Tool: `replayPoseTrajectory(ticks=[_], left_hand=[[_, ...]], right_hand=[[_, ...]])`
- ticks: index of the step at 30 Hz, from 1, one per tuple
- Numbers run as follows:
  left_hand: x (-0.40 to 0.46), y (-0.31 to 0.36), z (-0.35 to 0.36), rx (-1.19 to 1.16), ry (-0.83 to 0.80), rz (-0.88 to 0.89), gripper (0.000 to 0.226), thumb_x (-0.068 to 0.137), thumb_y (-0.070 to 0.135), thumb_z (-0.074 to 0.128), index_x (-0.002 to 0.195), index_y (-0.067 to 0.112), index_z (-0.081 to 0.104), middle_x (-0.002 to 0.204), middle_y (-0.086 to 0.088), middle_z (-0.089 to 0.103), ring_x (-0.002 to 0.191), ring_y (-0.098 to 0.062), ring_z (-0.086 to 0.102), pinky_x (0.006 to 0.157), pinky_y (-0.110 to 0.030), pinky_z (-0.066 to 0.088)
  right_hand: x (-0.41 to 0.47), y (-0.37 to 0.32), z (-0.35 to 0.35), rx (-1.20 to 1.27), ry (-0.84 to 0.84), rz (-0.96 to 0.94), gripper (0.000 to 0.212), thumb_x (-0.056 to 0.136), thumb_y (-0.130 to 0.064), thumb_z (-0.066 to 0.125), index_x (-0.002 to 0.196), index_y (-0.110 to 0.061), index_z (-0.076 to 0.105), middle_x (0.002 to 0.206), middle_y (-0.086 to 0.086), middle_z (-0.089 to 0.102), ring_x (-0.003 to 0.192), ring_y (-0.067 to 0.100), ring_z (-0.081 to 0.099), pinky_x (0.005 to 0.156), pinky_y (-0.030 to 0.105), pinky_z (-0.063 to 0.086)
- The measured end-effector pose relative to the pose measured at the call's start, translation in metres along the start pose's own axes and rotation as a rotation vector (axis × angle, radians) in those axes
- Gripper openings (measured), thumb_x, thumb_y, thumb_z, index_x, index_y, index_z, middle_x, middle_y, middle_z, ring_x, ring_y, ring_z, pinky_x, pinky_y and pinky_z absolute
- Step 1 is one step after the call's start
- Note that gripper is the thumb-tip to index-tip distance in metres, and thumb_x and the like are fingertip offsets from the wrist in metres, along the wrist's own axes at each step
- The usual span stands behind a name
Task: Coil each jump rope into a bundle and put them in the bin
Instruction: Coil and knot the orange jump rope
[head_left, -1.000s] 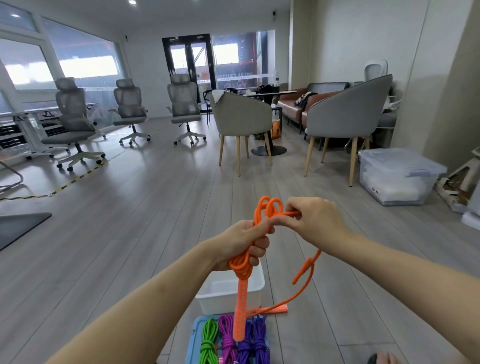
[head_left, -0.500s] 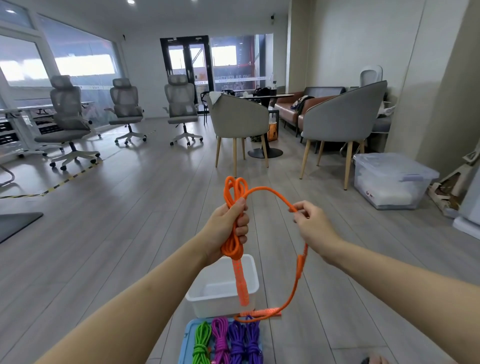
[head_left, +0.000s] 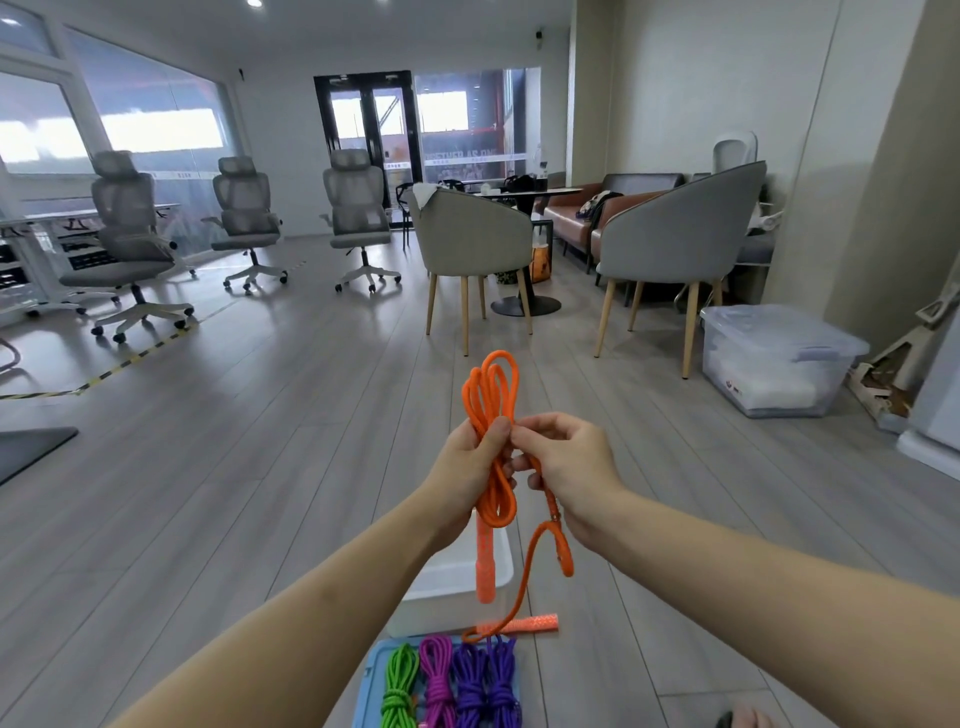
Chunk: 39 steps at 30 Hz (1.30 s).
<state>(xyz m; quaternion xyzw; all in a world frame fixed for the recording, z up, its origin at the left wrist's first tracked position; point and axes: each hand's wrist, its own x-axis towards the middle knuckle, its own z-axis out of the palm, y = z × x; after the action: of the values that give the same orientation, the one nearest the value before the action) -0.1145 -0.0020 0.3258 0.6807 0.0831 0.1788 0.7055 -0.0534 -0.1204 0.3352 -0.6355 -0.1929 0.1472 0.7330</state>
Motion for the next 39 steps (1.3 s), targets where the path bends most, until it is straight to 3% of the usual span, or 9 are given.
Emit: replayPoseTrajectory(ticks=[6,10,13,18,23,30,33,36,39], left_hand=[[0.000,-0.003,-0.003,-0.090,-0.021,-0.086,0.035,0.106,0.033,0.052,0.118,0.002,0.063,0.086,-0.010,0.061,0.074,-0.019,0.060,0.066,-0.028,0.053],[-0.003,0.000,0.002,-0.214,0.018,-0.118,0.025,0.107,0.027,0.051,0.107,0.002,0.058,0.074,-0.010,0.060,0.057,-0.018,0.059,0.056,-0.028,0.054],[-0.001,0.001,0.010,-0.243,0.186,-0.113,0.025,0.108,0.026,0.049,0.101,0.003,0.056,0.075,-0.013,0.064,0.050,-0.022,0.061,0.048,-0.032,0.054],[0.020,0.015,-0.008,-0.418,0.453,-0.022,0.028,0.109,0.026,0.045,0.091,0.007,0.053,0.070,-0.008,0.058,0.061,-0.021,0.064,0.074,-0.043,0.060],[0.036,0.038,-0.028,-0.665,0.512,0.041,0.029,0.110,0.027,0.042,0.085,0.014,0.049,0.060,0.004,0.052,0.044,-0.007,0.051,0.045,-0.024,0.047],[0.039,0.047,-0.049,-0.674,0.509,0.109,0.024,0.110,0.027,0.044,0.089,0.017,0.049,0.068,0.004,0.050,0.046,-0.007,0.048,0.045,-0.023,0.044],[0.036,0.042,-0.041,-0.638,0.462,0.101,0.021,0.110,0.025,0.043,0.091,0.017,0.048,0.071,0.004,0.052,0.048,-0.007,0.050,0.047,-0.024,0.046],[0.034,0.034,-0.028,-0.580,0.415,0.097,0.017,0.110,0.023,0.043,0.095,0.017,0.047,0.070,0.004,0.052,0.050,-0.007,0.051,0.049,-0.026,0.047],[0.034,0.036,-0.023,-0.574,0.388,0.111,0.015,0.110,0.024,0.043,0.097,0.017,0.047,0.071,0.004,0.053,0.052,-0.008,0.051,0.050,-0.026,0.048]], right_hand=[[0.001,0.001,-0.001,-0.055,-0.040,0.001,0.012,0.095,-0.001,0.065,0.099,-0.003,0.076,0.078,0.015,0.070,0.061,0.014,0.064,0.058,0.023,0.053],[0.001,0.001,0.001,-0.050,-0.081,0.082,0.011,0.095,-0.004,0.068,0.104,0.002,0.065,0.079,0.015,0.067,0.059,0.016,0.063,0.065,0.031,0.059],[0.001,0.003,0.002,-0.022,-0.082,0.159,0.025,0.094,-0.015,0.073,0.107,-0.001,0.056,0.075,0.012,0.066,0.055,0.016,0.060,0.056,0.030,0.054],[-0.004,-0.004,0.001,-0.267,-0.374,0.106,0.017,0.100,-0.021,0.064,0.113,-0.011,0.059,0.081,0.010,0.067,0.050,0.014,0.054,0.045,0.026,0.044],[0.000,-0.004,-0.022,-0.405,-0.536,0.096,0.018,0.098,-0.019,0.065,0.113,-0.013,0.058,0.067,0.008,0.062,0.044,0.012,0.041,0.042,0.026,0.031],[0.014,0.005,-0.062,-0.680,-0.581,0.125,0.022,0.100,-0.038,0.062,0.100,-0.016,0.062,0.068,-0.001,0.048,0.054,0.009,0.040,0.050,0.027,0.032],[0.015,0.003,-0.060,-0.493,-0.600,0.158,0.015,0.098,-0.027,0.069,0.097,-0.013,0.062,0.071,0.005,0.054,0.054,0.012,0.044,0.052,0.028,0.036],[0.011,-0.001,-0.047,-0.290,-0.646,0.176,0.028,0.093,-0.032,0.075,0.108,-0.013,0.062,0.073,0.005,0.055,0.058,0.015,0.045,0.057,0.030,0.038],[0.009,-0.003,-0.040,-0.264,-0.665,0.098,0.032,0.103,-0.038,0.058,0.114,-0.008,0.060,0.065,0.002,0.041,0.055,0.015,0.036,0.054,0.028,0.034]])
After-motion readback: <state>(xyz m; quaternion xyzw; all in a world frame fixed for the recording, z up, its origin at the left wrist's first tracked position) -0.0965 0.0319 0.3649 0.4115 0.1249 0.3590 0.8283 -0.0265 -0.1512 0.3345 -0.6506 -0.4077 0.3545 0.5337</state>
